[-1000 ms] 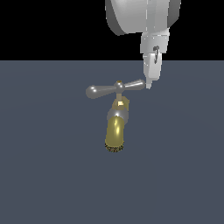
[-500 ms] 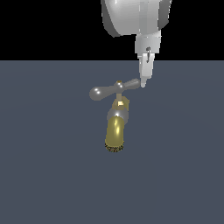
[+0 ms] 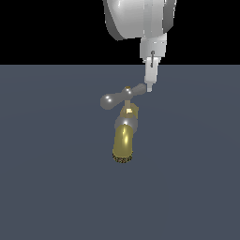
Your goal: Turn on the faucet by rotating a designated handle.
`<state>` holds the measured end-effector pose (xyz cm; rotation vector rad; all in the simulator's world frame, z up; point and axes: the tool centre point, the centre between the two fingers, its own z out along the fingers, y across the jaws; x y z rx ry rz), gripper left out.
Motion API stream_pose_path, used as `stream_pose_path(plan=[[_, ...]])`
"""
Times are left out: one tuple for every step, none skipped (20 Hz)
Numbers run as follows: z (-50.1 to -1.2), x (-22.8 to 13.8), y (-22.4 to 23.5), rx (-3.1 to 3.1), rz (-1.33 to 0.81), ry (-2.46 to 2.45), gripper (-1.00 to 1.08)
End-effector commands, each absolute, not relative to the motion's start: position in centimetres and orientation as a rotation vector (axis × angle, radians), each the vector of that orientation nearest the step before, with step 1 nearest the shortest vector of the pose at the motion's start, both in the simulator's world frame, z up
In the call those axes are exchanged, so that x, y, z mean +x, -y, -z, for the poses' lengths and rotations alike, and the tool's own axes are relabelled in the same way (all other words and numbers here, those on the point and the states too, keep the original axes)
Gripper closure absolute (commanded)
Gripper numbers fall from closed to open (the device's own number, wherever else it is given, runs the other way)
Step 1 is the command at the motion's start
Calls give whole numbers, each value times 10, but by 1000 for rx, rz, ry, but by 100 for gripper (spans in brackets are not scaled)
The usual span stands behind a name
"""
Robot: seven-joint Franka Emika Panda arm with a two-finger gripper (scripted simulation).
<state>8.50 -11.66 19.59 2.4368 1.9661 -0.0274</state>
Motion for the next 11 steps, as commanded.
stream_pose_path(plan=[[-196,95,73,2405,10,-2017,108],[-196,97,65,2402,9,-2020,108],[-196,99,57,2400,8,-2023,108],[-196,101,50,2398,7,-2026,108],[-196,103,42,2396,6,-2029,108],[-196,105,34,2394,4,-2032,108],[-196,107,27,2392,3,-2035,108],[-196,109,19,2390,2,-2038,108],[-196,110,12,2388,1,-2041,108],[-196,112,5,2386,0,-2044,108],[-196,112,5,2386,0,-2044,108]])
